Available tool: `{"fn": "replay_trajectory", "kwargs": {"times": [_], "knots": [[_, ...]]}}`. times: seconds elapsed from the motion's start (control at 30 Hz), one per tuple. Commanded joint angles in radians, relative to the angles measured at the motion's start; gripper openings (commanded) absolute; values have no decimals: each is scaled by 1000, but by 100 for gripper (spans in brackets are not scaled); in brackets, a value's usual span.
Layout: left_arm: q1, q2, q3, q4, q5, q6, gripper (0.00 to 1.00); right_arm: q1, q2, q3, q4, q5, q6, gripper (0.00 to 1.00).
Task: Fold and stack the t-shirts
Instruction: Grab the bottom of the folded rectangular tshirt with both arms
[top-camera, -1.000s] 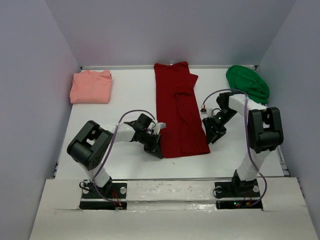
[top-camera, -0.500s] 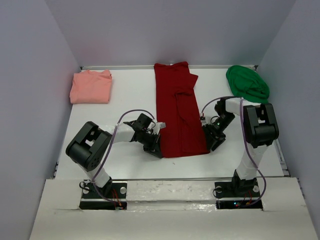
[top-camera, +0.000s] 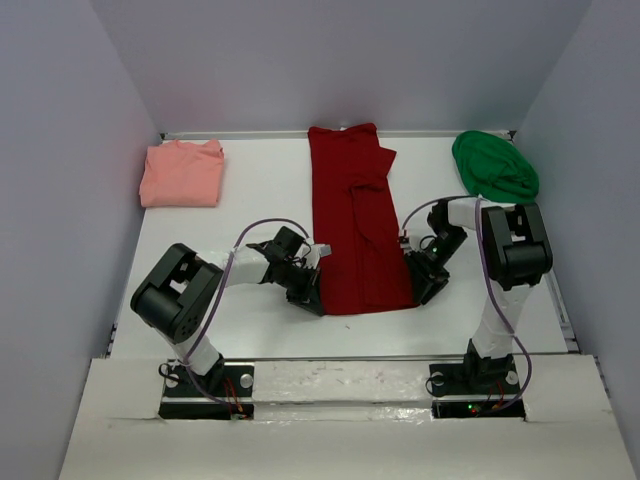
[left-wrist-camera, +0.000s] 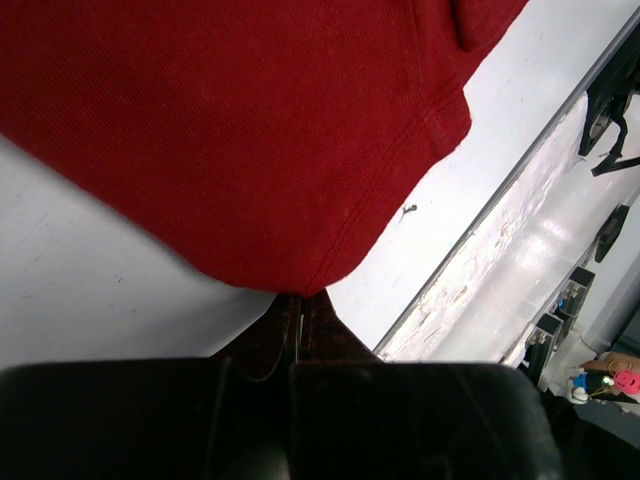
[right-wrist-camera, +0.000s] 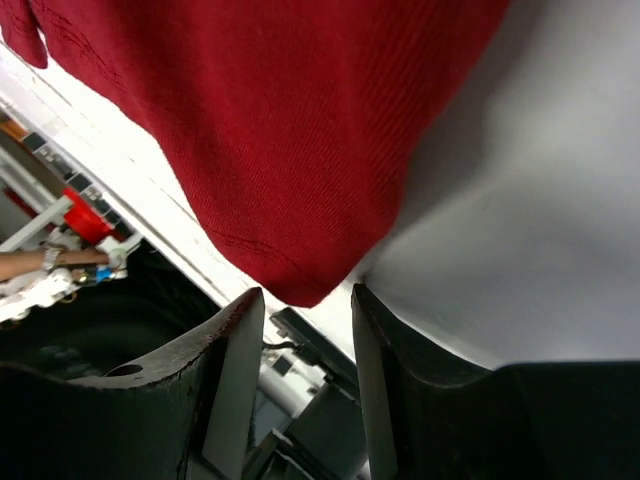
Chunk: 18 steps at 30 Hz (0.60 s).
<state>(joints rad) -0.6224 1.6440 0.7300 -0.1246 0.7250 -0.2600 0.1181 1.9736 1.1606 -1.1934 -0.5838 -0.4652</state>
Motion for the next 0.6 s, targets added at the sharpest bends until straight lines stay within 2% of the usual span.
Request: {"fn": "replay_trajectory", "kwargs": {"times": [0.0,0.3,0.33,0.4,0.43,0.47,0.57], "knots": [[-5,-41,26,-20,-6,19,0,-6,30,4,23,1,3,46],[-5,-39,32,-23,-7,22,0,-6,61,14,17,-28,-12,46],[-5,-38,32,-23,-6,22,0,-6,59,17,20,-28,-10,44],[-5,-36,32,-24,-6,22,0,-6,60,19,25,-30,-9,34],[-5,-36,34,-24,-7,24,0,-6,70,21,23,-31,-12,21],[-5,-36,34,-26,-7,24,0,-6,71,21,23,-33,-12,15],[-5,-38,36,-26,-10,25,0,-6,74,24,21,-42,-16,0]]}}
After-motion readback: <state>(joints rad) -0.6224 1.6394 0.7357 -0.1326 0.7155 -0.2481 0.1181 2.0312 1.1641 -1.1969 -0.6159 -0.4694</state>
